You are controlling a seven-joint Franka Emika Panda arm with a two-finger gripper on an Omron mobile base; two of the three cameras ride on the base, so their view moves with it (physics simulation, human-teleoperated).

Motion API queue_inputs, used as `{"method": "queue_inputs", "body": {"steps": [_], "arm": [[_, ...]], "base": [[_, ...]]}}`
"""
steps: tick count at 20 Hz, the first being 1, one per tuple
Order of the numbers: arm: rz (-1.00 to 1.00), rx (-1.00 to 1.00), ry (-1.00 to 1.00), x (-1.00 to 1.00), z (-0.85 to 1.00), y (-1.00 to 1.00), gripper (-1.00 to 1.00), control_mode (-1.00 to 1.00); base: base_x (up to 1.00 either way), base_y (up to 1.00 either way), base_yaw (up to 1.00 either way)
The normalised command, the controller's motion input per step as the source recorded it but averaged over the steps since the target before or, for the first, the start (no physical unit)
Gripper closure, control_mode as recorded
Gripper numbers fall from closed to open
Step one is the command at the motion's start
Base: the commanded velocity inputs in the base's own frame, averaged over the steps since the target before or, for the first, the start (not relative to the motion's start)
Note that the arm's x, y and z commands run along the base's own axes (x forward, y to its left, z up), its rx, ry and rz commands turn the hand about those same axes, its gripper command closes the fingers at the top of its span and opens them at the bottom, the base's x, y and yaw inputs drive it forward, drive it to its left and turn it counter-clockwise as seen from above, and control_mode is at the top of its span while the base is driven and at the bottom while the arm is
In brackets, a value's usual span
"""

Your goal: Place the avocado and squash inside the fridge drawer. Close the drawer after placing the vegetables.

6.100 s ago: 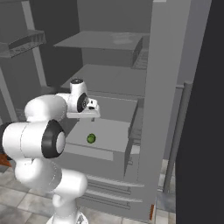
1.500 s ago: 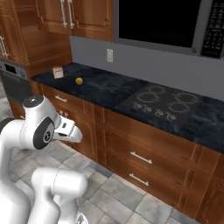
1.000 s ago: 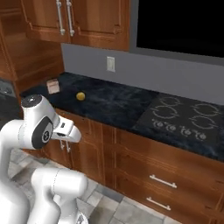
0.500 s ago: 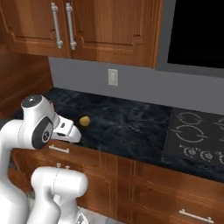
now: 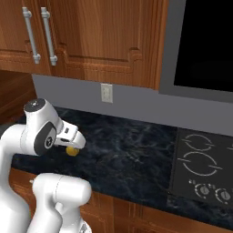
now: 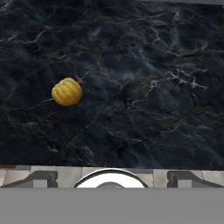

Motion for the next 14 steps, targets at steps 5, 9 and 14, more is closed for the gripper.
{"method": "queue_inputs", "body": {"steps": [5,9,14], "arm": [[0.00,0.00,-0.02,0.06,-0.34,0.27,-1.00,-1.00],[0.00,0.00,0.00,0.55,-0.45,0.52,-1.00,-1.00],[0.02,0.00,0.01,0.83,-0.35,0.21,-1.00,-1.00]], "base": [[-0.02,0.00,0.00],[0.00,0.00,0.00],[0.00,0.00,0.00]]}}
